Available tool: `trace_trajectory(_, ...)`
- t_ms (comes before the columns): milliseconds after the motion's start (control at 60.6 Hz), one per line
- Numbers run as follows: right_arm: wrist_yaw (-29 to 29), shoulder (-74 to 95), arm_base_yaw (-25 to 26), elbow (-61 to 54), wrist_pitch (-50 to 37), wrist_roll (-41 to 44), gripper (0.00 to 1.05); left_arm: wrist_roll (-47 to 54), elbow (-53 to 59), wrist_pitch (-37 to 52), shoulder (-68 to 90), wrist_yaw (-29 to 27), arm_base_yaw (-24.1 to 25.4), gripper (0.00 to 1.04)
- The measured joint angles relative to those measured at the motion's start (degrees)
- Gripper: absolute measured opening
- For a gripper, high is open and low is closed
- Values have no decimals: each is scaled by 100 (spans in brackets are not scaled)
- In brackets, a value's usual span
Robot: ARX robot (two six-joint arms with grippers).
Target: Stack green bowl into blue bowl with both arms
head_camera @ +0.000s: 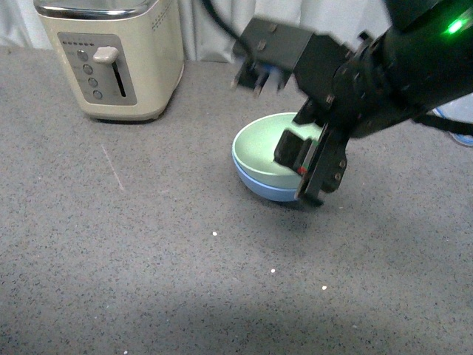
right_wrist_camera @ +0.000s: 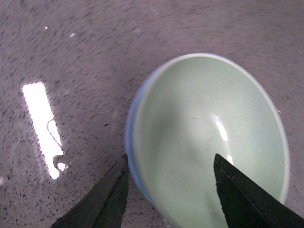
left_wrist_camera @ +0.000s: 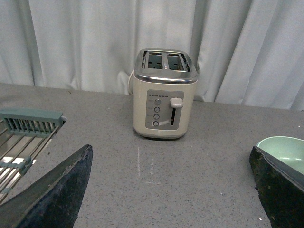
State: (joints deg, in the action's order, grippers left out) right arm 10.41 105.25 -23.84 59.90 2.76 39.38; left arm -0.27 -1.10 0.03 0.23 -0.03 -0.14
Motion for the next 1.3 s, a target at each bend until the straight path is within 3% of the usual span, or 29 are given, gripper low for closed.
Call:
trace_trajectory(99,-92,-688,229,-278,-236,-1043,81,0,0,0,0,2,0,98)
trace_trajectory(198,-579,-1504,564,-866,-570,-2479,98,0,0,0,0,2,0,98)
trace_trajectory(429,-2103,-2785,1167,-2518,-905,-4870,96,0,0,0,0,2,0,98)
trace_trajectory(528,-2656,-3355,1320,-3202,-1178,-5383,96,0,0,0,0,2,0,98)
trace_trajectory(693,-2656,-3873,1338,-3847,-1532,-5501,95,0,0,0,-2,2,0,98)
trace_trajectory(809,-1932,-3394,1499,-4701,-4319,-4765,79,0,0,0,-2,4,-2,98)
trace_trajectory(858,-1781,-3464,1582,-5217,-5678,-4325,67,0,0,0,-4,-9,0,98)
trace_trajectory(891,-1742,-3663,1637,-5307,-6067,-4201,60,0,0,0,0,-7,0,98)
trace_trajectory(1122,-1521,-4776,1891,-5659,-5547,-3976,19,2,0,0,-4,-4,0,98)
trace_trajectory(1221,-1080,-5289,2245,-5766,-5178,-3956,1,0,0,0,-4,-7,0,98)
trace_trajectory(1304,-1080,-5676,2356,-5825,-4876,-3943,1,2,0,0,-4,-4,0,98)
